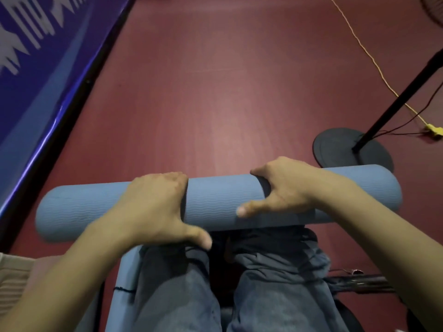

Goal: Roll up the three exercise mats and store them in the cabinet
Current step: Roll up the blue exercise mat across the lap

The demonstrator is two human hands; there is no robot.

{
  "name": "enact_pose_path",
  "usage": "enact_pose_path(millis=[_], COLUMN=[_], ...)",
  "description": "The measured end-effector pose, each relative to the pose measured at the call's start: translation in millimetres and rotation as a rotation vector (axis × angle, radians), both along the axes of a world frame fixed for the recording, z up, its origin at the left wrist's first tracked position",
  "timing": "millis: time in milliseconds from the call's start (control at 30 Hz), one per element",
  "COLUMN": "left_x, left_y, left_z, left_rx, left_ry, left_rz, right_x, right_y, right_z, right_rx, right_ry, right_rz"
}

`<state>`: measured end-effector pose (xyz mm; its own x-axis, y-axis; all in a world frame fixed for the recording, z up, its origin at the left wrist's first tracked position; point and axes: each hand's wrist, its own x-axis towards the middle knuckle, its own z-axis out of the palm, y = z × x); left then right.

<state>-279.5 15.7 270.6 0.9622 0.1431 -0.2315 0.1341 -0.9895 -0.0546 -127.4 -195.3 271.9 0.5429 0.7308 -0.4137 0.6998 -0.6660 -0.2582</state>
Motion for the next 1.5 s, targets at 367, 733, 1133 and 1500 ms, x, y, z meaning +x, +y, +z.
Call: enact_pose_path(millis=[367,733,1133,1500], left_x=[24,-27,-69,-41], left_y=[8,-10,-36,16], left_z=[-32,1,6,-13], left_rx=[0.126,0.006,-0.185,-0.578], left_ry=[0.044,0.107,0.407,0.169], left_rz=[-0.097,-0.154,-0.179,-0.037], right_x=[12,-40,-62,-42], right_y=[2,-26,-42,-63], right_z=[-12,5,10,-6], right_rx=[-0.057,-0.092,-0.211,0.402], right_ry=[-0.079,0.023,0.293,0.029], right_rz=[0.121,0.101,0.231,0.099])
